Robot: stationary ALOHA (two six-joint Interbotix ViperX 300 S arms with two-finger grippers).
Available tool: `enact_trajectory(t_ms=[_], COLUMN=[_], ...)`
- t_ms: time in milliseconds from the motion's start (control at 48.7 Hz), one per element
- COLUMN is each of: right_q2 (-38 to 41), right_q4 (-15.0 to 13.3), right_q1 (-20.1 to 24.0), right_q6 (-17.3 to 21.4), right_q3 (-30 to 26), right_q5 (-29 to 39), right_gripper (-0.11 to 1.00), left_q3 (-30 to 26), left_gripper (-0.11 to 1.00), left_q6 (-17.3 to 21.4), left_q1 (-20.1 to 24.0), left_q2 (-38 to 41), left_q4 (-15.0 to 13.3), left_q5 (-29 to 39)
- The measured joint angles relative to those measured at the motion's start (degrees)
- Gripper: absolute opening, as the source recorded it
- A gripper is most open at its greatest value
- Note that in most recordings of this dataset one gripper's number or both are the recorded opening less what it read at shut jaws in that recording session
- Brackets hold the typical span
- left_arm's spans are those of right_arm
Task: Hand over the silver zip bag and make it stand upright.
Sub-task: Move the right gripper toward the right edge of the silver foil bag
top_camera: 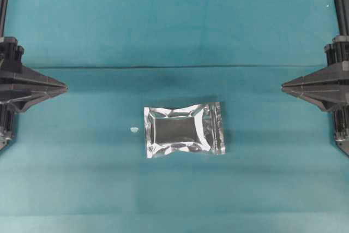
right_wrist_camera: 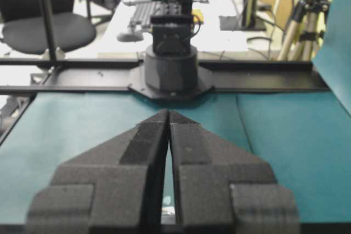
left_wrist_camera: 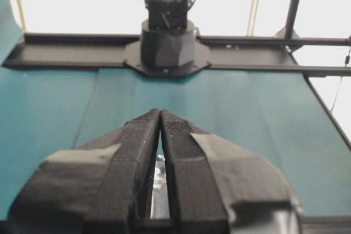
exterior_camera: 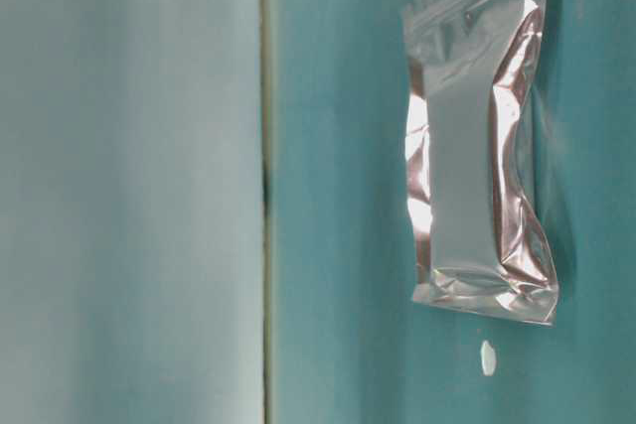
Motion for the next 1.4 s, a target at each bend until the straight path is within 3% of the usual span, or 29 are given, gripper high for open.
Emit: enact_trajectory(t_ms=[62,144,247,349,473,575,678,925,1068,1294,1397], right_q2=[0.3,1.6,4.2,7.7,11.5,14.9,17.8,24.2,28.3,33.8,35.7], right_q4=[1.4,7.2,14.5,18.7,21.6,25.3,27.2,27.7,27.8,27.8,27.9], right_q1=[0.6,2.9,3.3,4.0,4.4,2.6,1.7,1.8,1.7,1.7,1.7], right_q6=[0.8,4.2,9.6,15.1,21.8,30.3,37.0,43.9,46.9,48.9,49.1], right_q3=[-0.3,-1.1,-1.9,-2.4,-2.9,-3.1,-3.1,-2.7,-2.8,-2.8,-2.8], right_q5=[0.3,2.1,6.2,10.3,11.3,11.8,11.9,11.8,11.6,8.9,7.4], right_gripper=[0.05,0.00,0.00,0.00,0.00,0.00,0.00,0.03,0.21,0.83,0.93], left_q3=[-0.4,-1.1,-2.1,-3.1,-3.9,-4.2,-4.3,-4.5,-4.5,-4.6,-4.6], left_gripper=[0.09,0.00,-0.01,-0.01,-0.01,-0.01,-0.01,-0.01,-0.01,-0.01,-0.01], left_q6=[-0.3,-0.3,-0.1,0.5,0.4,0.6,0.4,0.4,0.4,0.4,0.1], left_q1=[-1.0,-3.2,-3.3,-3.3,-3.4,-3.3,-3.4,-3.3,-3.3,-3.4,-3.4], left_q2=[0.8,2.6,5.2,7.3,8.8,9.7,10.3,10.4,10.5,10.8,10.9], left_q4=[0.4,0.7,0.8,0.9,0.9,0.9,0.9,0.9,0.9,0.9,0.9], left_q5=[0.0,0.1,0.2,0.2,0.2,0.2,0.3,1.2,1.3,1.8,2.1])
